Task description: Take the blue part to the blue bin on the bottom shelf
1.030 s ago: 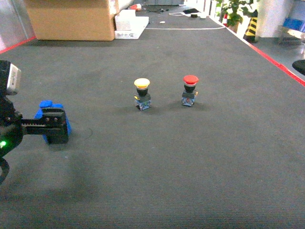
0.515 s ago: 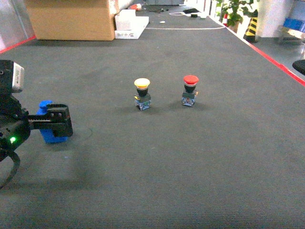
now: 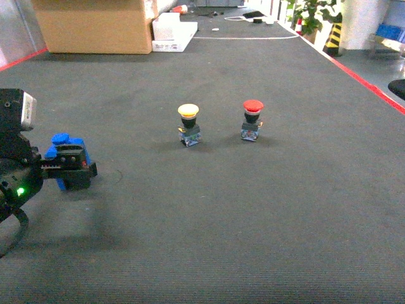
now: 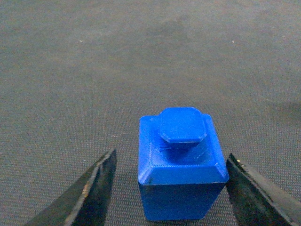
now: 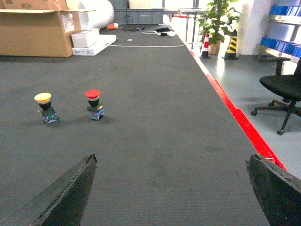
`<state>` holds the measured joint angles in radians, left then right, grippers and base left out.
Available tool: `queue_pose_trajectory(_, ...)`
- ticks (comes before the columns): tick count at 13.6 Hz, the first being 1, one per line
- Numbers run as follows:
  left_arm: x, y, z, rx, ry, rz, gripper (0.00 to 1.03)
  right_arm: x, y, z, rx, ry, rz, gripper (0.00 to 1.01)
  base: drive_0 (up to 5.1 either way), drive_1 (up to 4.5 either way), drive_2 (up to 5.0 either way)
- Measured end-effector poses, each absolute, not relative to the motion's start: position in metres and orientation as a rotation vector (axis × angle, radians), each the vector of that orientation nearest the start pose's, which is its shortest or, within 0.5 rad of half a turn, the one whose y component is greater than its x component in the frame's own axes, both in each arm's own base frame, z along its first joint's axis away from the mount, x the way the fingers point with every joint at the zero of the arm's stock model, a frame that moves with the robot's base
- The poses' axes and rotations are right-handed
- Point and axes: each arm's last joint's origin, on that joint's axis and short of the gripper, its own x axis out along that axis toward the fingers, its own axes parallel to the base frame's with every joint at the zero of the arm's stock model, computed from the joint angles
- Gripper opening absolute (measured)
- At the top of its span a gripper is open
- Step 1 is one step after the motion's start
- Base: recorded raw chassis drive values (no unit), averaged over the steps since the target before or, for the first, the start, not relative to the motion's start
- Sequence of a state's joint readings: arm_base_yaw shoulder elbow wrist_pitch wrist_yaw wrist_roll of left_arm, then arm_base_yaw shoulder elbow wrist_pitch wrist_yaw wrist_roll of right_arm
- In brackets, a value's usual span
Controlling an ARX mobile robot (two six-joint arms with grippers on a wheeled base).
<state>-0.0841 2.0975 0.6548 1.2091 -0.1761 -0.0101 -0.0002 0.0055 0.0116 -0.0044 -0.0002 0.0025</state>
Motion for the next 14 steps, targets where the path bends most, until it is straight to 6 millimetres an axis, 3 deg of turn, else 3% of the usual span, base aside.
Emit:
queue_pose_trajectory(2, 0.336, -0.023, 0.074, 0.005, 0.235, 0.097, 0.47, 0.097, 0.000, 0.167, 0.002, -0.001, 0.000, 0.98, 0.0, 0.00, 0.0)
queue_pose_trajectory(3, 0.336, -0.023, 0.074, 0.004, 0.236, 0.099, 0.44, 0.097, 0.000, 0.167, 0.002, -0.001, 0.000, 0.98, 0.0, 0.00, 0.0)
queue_pose_trajectory(8, 0.335, -0.025, 0.078, 0.008, 0.231, 0.114, 0.43, 0.097, 0.000, 0.167, 0.003, -0.002, 0.000, 0.98, 0.0, 0.00, 0.0)
queue_pose_trajectory(12, 0.297, -0.028, 0.123, -0.002, 0.114, 0.115, 0.43, 0.097, 0.000, 0.167, 0.002, -0.001, 0.000, 0.98, 0.0, 0.00, 0.0)
queue_pose_trajectory(14, 0.263, -0.033, 0.152, 0.000, 0.058, 0.101, 0.43, 0.097, 0.000, 0.167, 0.002, -0.001, 0.000, 0.98, 0.0, 0.00, 0.0)
